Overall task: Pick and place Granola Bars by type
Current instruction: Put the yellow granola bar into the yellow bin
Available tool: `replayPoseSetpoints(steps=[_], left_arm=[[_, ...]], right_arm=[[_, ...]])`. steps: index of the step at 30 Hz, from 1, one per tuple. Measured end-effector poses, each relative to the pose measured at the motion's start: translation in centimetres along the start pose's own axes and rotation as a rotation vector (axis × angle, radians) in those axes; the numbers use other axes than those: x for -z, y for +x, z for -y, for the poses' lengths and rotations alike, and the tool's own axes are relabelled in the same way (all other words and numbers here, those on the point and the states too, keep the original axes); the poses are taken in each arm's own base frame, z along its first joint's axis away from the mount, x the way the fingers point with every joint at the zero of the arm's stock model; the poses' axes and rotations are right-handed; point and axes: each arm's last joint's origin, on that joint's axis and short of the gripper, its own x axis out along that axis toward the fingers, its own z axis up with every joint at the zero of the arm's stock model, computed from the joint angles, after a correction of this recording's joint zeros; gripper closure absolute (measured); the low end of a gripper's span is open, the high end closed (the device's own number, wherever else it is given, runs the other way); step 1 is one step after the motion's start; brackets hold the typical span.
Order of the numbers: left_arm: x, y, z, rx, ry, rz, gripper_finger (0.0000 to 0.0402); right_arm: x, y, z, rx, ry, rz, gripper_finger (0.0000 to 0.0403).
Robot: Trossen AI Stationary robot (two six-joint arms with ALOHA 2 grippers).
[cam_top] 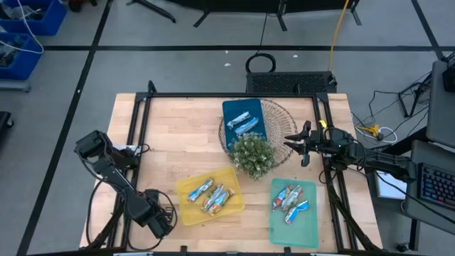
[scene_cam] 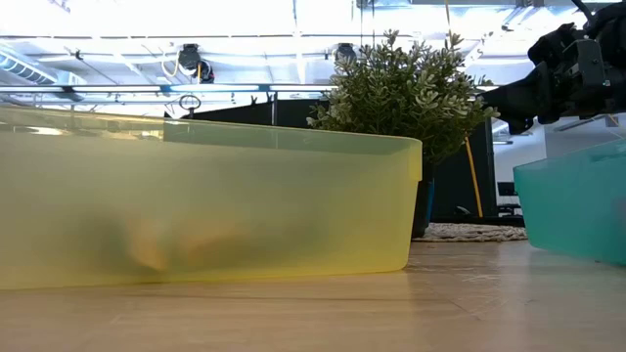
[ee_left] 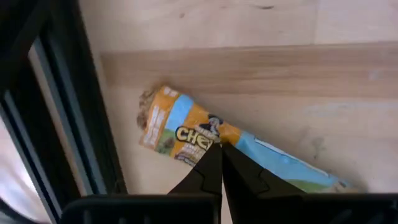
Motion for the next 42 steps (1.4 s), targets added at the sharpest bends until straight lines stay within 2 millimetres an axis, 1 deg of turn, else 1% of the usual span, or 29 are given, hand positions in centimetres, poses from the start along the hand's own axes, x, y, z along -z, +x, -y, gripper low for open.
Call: replayPoseSetpoints(steps=[2, 6, 11, 14, 18, 21, 23, 26, 30, 33, 34, 36, 37, 39, 42], left_arm=[[0.0, 0.0, 0.0, 0.016, 0.075, 0.014, 0.0383], [0.2, -0.1, 0.3, 0.071, 0.329, 0.037, 0.0383], [0.5, -0.2, 1.1, 0.203, 0.660, 0.125, 0.0382], [0.4, -0.4, 1.7, 0.251, 0.811, 0.169, 0.0382], [-0.2, -0.6, 2.2, 0.212, 0.994, 0.166, 0.0370], [-1.2, -0.6, 1.7, 0.090, 1.050, 0.142, 0.0353], [-1.9, -0.6, 0.9, -0.038, 1.069, 0.134, 0.0342], [-3.0, -0.8, -0.3, -0.204, 1.038, 0.175, 0.0334], [-4.0, -1.3, -1.0, -0.331, 0.988, 0.214, 0.0334], [-4.3, -1.8, -1.1, -0.381, 0.965, 0.162, 0.0353], [-4.1, -2.2, -1.1, -0.387, 1.004, 0.141, 0.0365], [-3.1, -3.2, -0.9, -0.344, 1.152, 0.112, 0.0390], [-2.7, -3.6, -0.7, -0.318, 1.218, 0.116, 0.0394], [-2.1, -4.5, -0.3, -0.277, 1.336, 0.121, 0.0387], [-1.6, -5.0, 0.5, -0.193, 1.497, 0.108, 0.0361]], right_arm=[[0.0, 0.0, 0.0, 0.000, 0.000, 0.000, 0.0309], [0.0, 0.0, 0.0, 0.000, 0.000, 0.000, 0.0309], [0.0, 0.0, 0.0, 0.000, 0.000, 0.000, 0.0309], [0.0, 0.0, 0.0, 0.000, 0.000, 0.000, 0.0309], [0.0, 0.0, 0.0, 0.000, 0.000, 0.000, 0.0309], [0.0, 0.0, 0.0, 0.000, 0.000, 0.000, 0.0309], [0.0, 0.0, 0.0, 0.000, 0.000, 0.000, 0.0309], [0.0, 0.0, 0.0, 0.000, 0.000, 0.000, 0.0309], [0.0, 0.0, 0.0, 0.000, 0.000, 0.000, 0.0309], [0.0, 0.0, 0.0, 0.000, 0.000, 0.000, 0.0309], [0.0, 0.0, 0.0, 0.000, 0.000, 0.000, 0.0309], [0.0, 0.0, 0.0, 0.000, 0.000, 0.000, 0.0309], [0.0, 0.0, 0.0, 0.000, 0.000, 0.000, 0.0309], [0.0, 0.0, 0.0, 0.000, 0.000, 0.000, 0.0309], [0.0, 0.0, 0.0, 0.000, 0.000, 0.000, 0.0309]])
